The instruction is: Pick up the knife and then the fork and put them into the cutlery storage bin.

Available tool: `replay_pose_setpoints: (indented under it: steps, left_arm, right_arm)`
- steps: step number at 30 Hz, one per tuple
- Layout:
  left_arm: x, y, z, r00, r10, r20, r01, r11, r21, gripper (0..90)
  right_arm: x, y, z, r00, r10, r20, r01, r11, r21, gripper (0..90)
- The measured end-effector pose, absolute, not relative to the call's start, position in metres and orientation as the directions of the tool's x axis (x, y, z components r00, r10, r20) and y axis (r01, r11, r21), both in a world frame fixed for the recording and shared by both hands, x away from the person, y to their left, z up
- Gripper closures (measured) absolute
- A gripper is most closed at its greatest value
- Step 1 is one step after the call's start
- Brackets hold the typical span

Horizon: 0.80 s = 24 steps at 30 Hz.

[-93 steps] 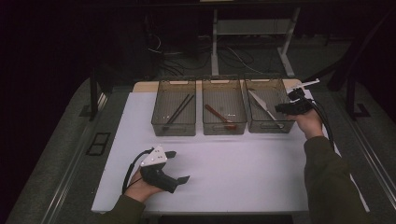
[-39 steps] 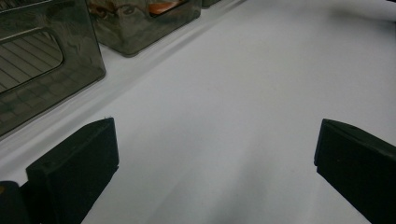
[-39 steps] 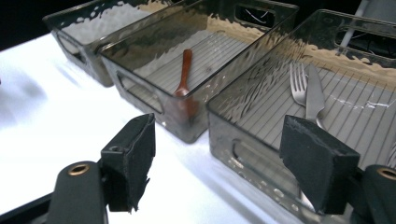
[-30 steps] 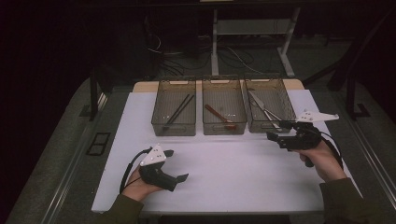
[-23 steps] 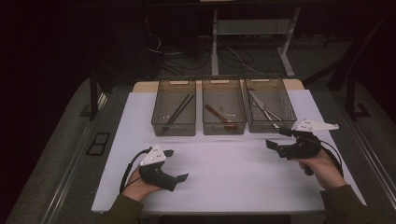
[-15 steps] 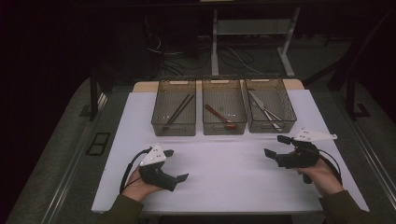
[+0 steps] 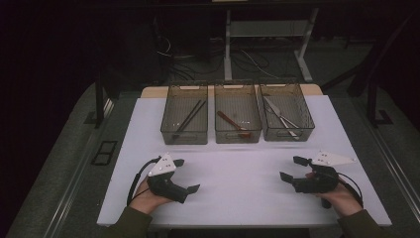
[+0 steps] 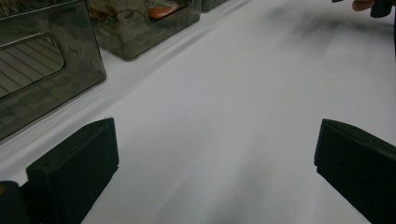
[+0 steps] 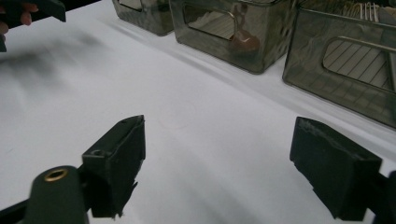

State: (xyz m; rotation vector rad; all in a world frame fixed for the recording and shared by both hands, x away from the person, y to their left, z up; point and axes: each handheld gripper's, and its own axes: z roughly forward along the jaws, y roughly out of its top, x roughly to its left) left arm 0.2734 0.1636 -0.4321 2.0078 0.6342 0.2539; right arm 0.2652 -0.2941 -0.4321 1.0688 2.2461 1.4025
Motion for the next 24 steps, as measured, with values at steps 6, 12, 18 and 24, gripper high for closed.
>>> replay_pose_setpoints:
  steps: [6,12,18,24]
  left_arm:
    - [0.274,0.164,-0.432,0.842,0.533,-0.082,0.330,-0.389,0.860,0.0]
    - [0.273,0.163,-0.432,0.843,0.532,-0.081,0.329,-0.389,0.861,0.0]
    - [0.273,0.163,-0.432,0.843,0.532,-0.080,0.329,-0.392,0.859,0.0]
    - [0.273,0.163,-0.432,0.843,0.533,-0.080,0.330,-0.394,0.858,0.0]
  right_arm:
    - [0.256,-0.294,-0.437,-0.690,0.710,0.141,0.438,0.254,0.862,12.7]
    - [0.253,-0.295,-0.444,-0.685,0.712,0.153,0.455,0.254,0.853,12.7]
    - [0.251,-0.293,-0.446,-0.695,0.708,0.128,0.448,0.286,0.847,12.7]
    - [0.251,-0.293,-0.445,-0.695,0.709,0.120,0.440,0.288,0.850,12.7]
